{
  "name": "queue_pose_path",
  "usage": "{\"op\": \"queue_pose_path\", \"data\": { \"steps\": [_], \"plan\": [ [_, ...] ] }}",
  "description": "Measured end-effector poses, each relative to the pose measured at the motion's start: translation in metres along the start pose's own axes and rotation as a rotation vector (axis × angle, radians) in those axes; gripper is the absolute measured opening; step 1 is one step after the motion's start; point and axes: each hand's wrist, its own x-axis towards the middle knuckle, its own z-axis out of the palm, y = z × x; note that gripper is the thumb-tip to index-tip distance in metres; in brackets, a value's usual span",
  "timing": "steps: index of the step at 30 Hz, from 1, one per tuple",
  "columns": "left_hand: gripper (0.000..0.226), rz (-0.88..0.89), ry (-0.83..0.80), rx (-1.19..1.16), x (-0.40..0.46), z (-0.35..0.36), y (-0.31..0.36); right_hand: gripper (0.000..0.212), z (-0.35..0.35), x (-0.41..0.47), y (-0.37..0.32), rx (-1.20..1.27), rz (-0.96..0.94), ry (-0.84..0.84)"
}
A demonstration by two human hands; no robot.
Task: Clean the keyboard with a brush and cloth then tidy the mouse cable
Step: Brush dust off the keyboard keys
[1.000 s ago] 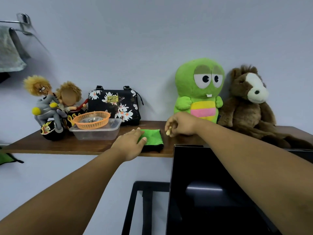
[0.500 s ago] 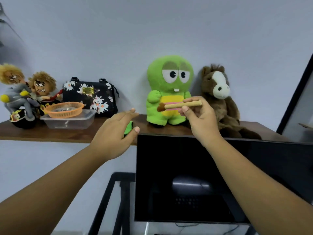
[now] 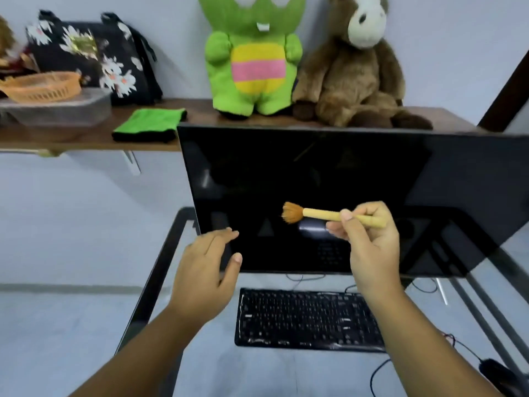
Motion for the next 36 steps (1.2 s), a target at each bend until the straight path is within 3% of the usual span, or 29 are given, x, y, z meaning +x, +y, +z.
{"op": "queue_pose_path", "data": {
  "steps": [4, 9, 16, 22, 27, 32, 36],
  "plan": [
    [0.045, -0.132, -0.122, 0.047, -0.038, 0.044, -0.022, 0.022, -0.012, -0.034, 0.053, -0.021, 0.195, 0.063],
    [0.053, -0.263, -0.275, 0.079, -0.07, 0.084, -0.053, 0.019, -0.016, -0.067, 0.109, -0.145, 0.359, 0.054],
    [0.063, -0.389, -0.584, 0.107, -0.099, 0.122, -0.093, 0.018, 0.006, -0.102, 0.174, -0.337, 0.483, -0.073],
    [0.072, -0.444, -0.823, 0.107, -0.104, 0.14, -0.112, 0.011, 0.043, -0.108, 0.195, -0.416, 0.384, -0.285],
    [0.07, -0.415, -0.831, 0.114, -0.113, 0.147, -0.12, 0.019, 0.044, -0.119, 0.22, -0.606, 0.309, -0.388],
    [0.067, -0.396, -0.843, 0.157, -0.119, 0.153, -0.122, 0.027, 0.036, -0.124, 0.222, -0.671, 0.242, -0.201],
    [0.066, -0.383, -0.831, 0.17, -0.121, 0.154, -0.122, 0.025, 0.046, -0.124, 0.218, -0.647, 0.201, -0.401]
  ]
}}
